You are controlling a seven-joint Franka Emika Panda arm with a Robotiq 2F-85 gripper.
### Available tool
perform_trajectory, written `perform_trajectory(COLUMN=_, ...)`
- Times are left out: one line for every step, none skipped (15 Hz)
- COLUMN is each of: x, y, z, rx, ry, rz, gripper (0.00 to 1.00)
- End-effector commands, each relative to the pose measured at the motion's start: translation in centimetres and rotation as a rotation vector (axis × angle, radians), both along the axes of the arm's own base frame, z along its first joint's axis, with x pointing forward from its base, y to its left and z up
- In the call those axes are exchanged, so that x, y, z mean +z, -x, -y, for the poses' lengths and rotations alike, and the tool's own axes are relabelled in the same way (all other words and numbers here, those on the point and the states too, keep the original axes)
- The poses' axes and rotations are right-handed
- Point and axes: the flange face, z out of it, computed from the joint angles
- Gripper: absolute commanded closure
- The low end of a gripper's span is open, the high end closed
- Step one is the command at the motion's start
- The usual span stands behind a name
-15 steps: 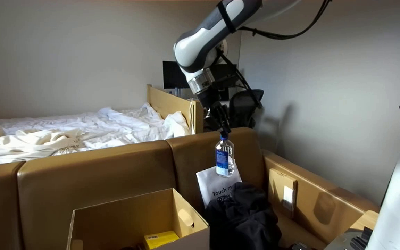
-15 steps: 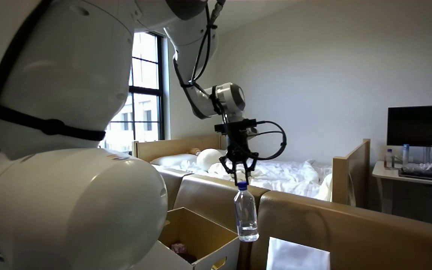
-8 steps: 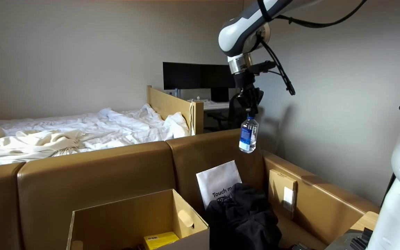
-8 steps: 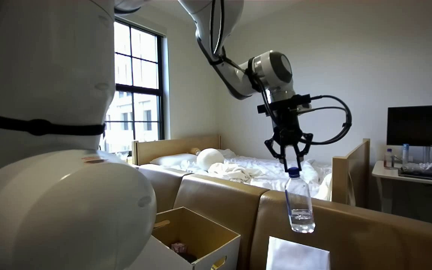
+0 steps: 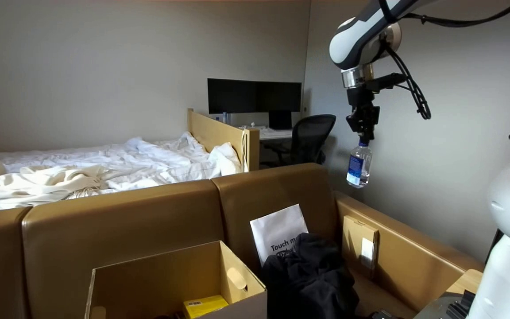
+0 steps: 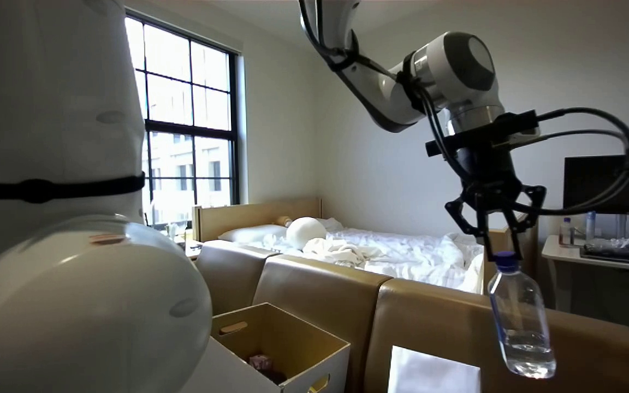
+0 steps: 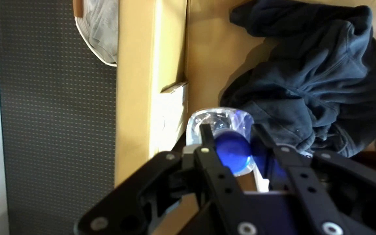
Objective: Remove the bottle from the box and put it on the handle of the couch
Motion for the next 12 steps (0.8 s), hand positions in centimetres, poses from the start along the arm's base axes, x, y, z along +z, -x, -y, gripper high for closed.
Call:
perform_trajectory(x=-0.2, y=4.8, z=6.3, rx=-0.063, ry=-0.018, rz=0.074, gripper=0.87)
perform_trajectory(x=-0.7, y=6.0, z=8.2, rx=-0.057, ry=-0.019, rz=0.091, gripper=0.87)
perform_trajectory(x=-1.1, y=6.9, z=9.8, rx=-0.033, ry=-0.031, rz=0.105, gripper=0.87)
perform_trajectory(x=-1.7, y=7.8, z=11.3, rx=0.007, ry=-0.035, rz=0.115, gripper=0.88)
perform_trajectory(x=-2.0, y=8.5, z=12.5, rx=0.039, ry=-0.041, rz=0.129, gripper=0.88)
perform_trajectory(x=-2.6, y=9.1, z=13.6, rx=0.072, ry=-0.055, rz=0.150, gripper=0.88)
perform_trajectory(x=-3.3, y=9.6, z=14.6, rx=0.086, ry=-0.061, rz=0.160, gripper=0.88)
perform_trajectory(x=-4.3, y=10.1, z=15.6, rx=0.093, ry=-0.088, rz=0.171, gripper=0.88)
perform_trajectory(x=-5.3, y=10.4, z=16.5, rx=0.089, ry=-0.115, rz=0.176, gripper=0.88)
perform_trajectory(x=-6.4, y=10.8, z=17.4, rx=0.084, ry=-0.154, rz=0.172, gripper=0.88)
perform_trajectory(x=-7.5, y=11.1, z=18.3, rx=0.052, ry=-0.179, rz=0.151, gripper=0.87)
perform_trajectory(x=-8.7, y=11.4, z=18.9, rx=0.021, ry=-0.228, rz=0.114, gripper=0.88)
